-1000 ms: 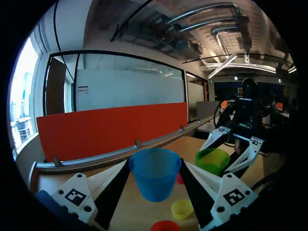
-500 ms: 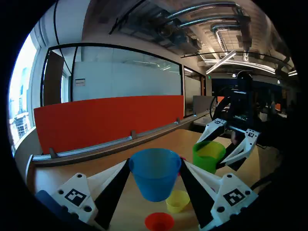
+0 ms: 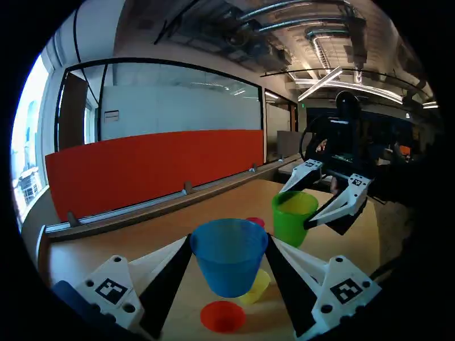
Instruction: Pour water
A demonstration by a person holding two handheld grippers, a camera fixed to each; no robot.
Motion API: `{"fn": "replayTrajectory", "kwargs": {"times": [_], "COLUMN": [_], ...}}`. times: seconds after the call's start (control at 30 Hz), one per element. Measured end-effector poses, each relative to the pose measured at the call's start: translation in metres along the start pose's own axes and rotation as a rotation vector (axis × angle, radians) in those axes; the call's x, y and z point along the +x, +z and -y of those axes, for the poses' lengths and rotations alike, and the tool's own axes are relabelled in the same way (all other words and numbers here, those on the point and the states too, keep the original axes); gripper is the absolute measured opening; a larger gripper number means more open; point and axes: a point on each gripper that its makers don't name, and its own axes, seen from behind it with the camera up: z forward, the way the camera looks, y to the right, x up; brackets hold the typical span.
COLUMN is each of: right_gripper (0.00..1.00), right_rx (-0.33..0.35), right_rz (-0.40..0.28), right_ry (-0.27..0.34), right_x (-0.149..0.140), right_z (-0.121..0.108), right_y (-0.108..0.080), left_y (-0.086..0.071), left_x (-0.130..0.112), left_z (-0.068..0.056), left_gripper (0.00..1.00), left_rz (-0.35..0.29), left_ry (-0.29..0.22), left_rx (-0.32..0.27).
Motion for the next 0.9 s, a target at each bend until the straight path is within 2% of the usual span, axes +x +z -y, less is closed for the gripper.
{"fn": "replayTrajectory", "kwargs": {"times": [0.5,0.9], "right_gripper": [0.93,0.92], "right_rx": [-0.055,-0.086], "right_rz": [0.057,0.098], "right_ry": [0.023,0.027], "right_x": [-0.029,-0.048], "right_z": [-0.021,-0.031], "right_y": [-0.016,-0.024], "left_y": [-0.004,-0.005], "left_x": [-0.027,-0.049], "left_z": [-0.029,-0.053], "left_gripper": [0.88,0.88], "left_rz": [0.021,0.031], "left_ry": [-0.035,-0.020], "left_rx": [-0.042,-0.062]}}
